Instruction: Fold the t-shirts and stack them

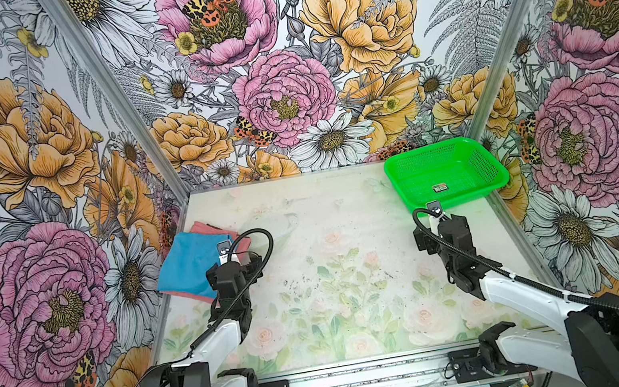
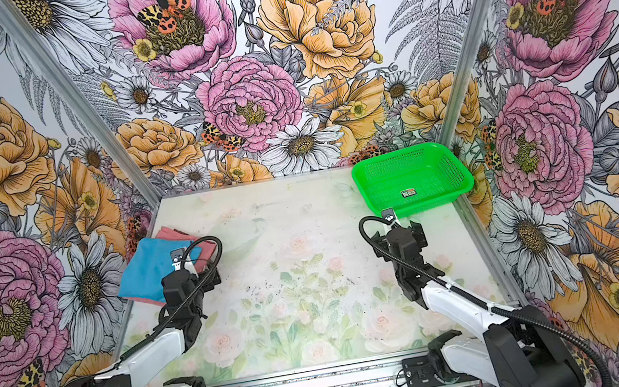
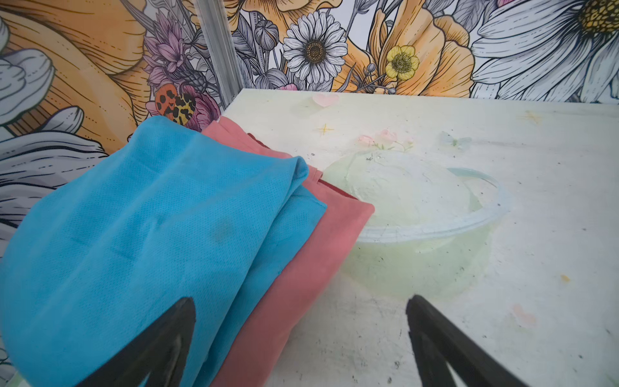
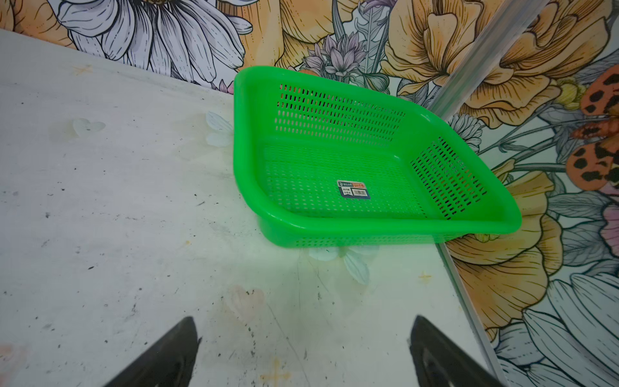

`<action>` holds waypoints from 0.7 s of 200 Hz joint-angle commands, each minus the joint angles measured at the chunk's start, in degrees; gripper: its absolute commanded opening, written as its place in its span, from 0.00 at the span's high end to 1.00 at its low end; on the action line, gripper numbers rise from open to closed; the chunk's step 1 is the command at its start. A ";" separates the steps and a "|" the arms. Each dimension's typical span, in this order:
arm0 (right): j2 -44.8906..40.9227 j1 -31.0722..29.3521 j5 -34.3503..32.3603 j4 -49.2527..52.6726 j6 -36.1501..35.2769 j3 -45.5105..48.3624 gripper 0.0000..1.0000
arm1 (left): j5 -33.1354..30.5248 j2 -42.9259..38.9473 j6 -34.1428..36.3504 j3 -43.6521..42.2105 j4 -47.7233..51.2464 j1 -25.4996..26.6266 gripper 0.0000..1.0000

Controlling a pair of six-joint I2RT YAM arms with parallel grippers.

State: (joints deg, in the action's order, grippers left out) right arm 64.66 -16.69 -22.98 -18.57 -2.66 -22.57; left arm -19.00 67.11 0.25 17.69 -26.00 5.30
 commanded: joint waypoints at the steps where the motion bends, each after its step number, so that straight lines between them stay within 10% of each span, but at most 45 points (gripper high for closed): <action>1: 2.24 2.47 3.24 -18.33 0.74 2.25 0.00 | 3.04 2.64 2.32 1.83 -6.66 -2.15 0.01; 75: 8.26 12.41 10.77 -19.76 3.66 -0.22 0.01 | 24.30 11.35 -7.83 2.22 -20.74 -16.63 0.01; 140: 18.31 12.93 9.84 -38.43 4.02 5.99 0.01 | 26.60 17.18 -4.26 1.13 -28.86 -12.66 0.01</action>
State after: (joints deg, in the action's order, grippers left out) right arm 77.87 -3.81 -13.19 -43.70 0.82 -18.92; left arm 5.28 83.44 -6.96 19.35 -49.15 -10.28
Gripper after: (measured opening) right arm 0.995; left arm 0.988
